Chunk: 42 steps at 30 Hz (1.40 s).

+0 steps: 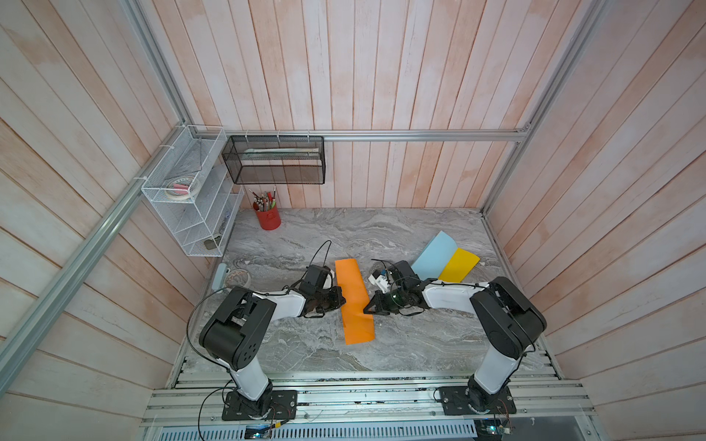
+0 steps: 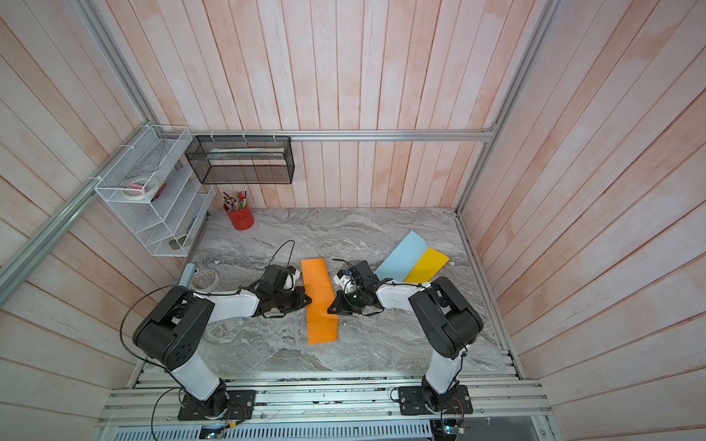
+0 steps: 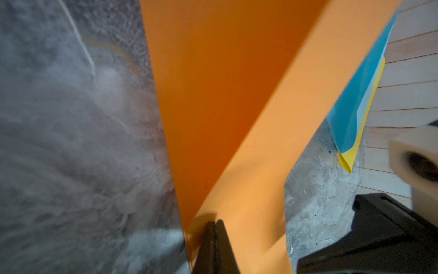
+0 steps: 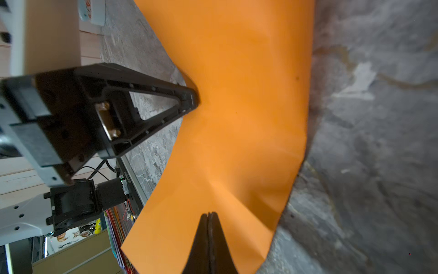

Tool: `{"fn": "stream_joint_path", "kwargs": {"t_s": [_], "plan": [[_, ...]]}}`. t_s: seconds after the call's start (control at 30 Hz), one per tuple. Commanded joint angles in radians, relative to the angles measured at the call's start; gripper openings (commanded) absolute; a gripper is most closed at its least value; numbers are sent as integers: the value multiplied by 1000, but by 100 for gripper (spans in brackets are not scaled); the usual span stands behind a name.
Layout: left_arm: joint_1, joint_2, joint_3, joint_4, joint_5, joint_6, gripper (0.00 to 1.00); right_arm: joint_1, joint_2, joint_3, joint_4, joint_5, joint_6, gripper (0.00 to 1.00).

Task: Fold the rectangular paper in half along the long edge
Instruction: Fold the paper at the center of the board.

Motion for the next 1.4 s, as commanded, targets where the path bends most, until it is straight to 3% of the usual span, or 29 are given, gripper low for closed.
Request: {"fn": "stream_joint_path", "kwargs": {"t_s": [0.0, 0.27, 0.47, 0.7, 0.83, 1.13, 1.37], "plan": [[-9, 50, -22, -121, -52, 21, 0, -1, -2, -70, 18, -1, 26, 0], [-9, 56, -17, -123, -54, 23, 0, -20, -134, -234, -63, 33, 12, 0], [-9, 58, -7, -129, -52, 24, 0, -20, -168, -120, -121, 33, -2, 0], [-9, 56, -3, -142, -57, 26, 0, 36, -68, -31, -93, 15, 12, 0], [-9, 54, -6, -144, -60, 26, 0, 48, -59, -100, -45, 1, 44, 0], [-9, 62, -4, -143, -59, 31, 0, 27, -195, -304, -66, 39, 94, 0], [-9, 61, -13, -136, -58, 26, 0, 21, -194, -150, -115, 35, 60, 0]]}}
